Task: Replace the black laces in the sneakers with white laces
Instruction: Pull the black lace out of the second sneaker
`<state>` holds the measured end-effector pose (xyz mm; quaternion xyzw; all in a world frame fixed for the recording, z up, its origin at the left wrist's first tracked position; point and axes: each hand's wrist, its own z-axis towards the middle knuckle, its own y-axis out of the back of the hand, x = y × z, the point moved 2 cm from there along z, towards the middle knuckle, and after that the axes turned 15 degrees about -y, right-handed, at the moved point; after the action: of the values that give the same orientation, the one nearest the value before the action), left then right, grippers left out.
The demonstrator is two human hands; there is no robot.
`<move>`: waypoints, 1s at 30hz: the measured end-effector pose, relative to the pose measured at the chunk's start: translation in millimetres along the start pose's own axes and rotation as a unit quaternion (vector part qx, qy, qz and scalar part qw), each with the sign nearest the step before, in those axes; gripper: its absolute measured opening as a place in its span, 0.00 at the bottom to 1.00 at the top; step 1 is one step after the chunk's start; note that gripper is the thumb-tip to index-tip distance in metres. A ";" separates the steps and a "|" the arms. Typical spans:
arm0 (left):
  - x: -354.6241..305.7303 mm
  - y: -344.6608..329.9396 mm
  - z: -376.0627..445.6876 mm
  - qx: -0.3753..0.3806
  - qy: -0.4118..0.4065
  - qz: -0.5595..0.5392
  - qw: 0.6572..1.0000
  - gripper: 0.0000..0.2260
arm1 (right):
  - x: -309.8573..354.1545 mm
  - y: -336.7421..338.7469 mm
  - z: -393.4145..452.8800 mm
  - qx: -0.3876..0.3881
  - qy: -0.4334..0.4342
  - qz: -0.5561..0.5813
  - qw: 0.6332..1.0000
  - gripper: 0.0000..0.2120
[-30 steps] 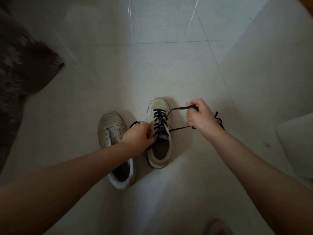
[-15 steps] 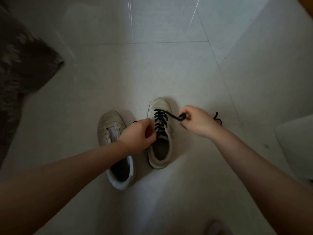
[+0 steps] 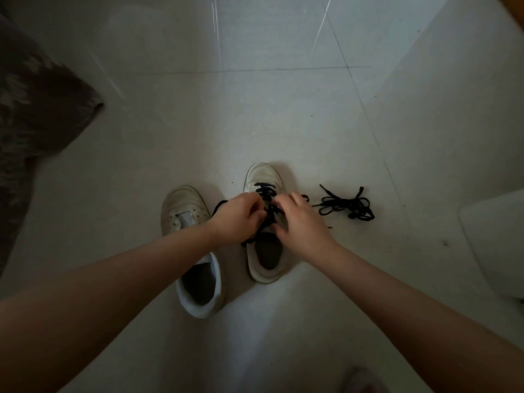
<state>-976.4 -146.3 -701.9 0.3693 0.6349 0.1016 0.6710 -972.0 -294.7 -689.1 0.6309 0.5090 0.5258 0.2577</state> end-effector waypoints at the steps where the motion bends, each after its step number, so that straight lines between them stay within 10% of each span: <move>1: -1.6 0.5 0.9 0.011 0.004 -0.004 1.000 0.03 | -2.5 -2.0 -1.7 0.017 -0.016 0.018 1.000 0.20; 8: -8.6 15.8 7.5 0.225 0.146 -0.188 0.945 0.07 | -13.3 -6.7 -8.0 0.040 -0.044 0.030 0.998 0.17; 19: -8.7 16.0 -11.8 0.012 0.139 -0.280 0.950 0.13 | -17.6 -7.3 -12.4 0.048 -0.094 0.084 0.991 0.18; 22: -11.5 31.7 1.8 0.106 0.020 -0.020 0.994 0.15 | -15.5 -9.1 -13.7 0.046 -0.089 0.088 0.991 0.19; 26: -14.6 28.2 10.7 0.117 -0.101 0.331 0.931 0.21 | -12.2 -8.4 -10.7 0.042 -0.089 0.077 0.992 0.19; 30: 0.9 11.0 -7.6 -0.097 -0.032 0.212 0.972 0.09 | -10.9 -8.4 -8.3 0.033 -0.097 0.085 0.991 0.20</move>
<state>-979.6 -135.2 -695.2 0.4316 0.5072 0.2910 0.6869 -982.0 -303.5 -698.1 0.7280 0.4432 0.4649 0.2399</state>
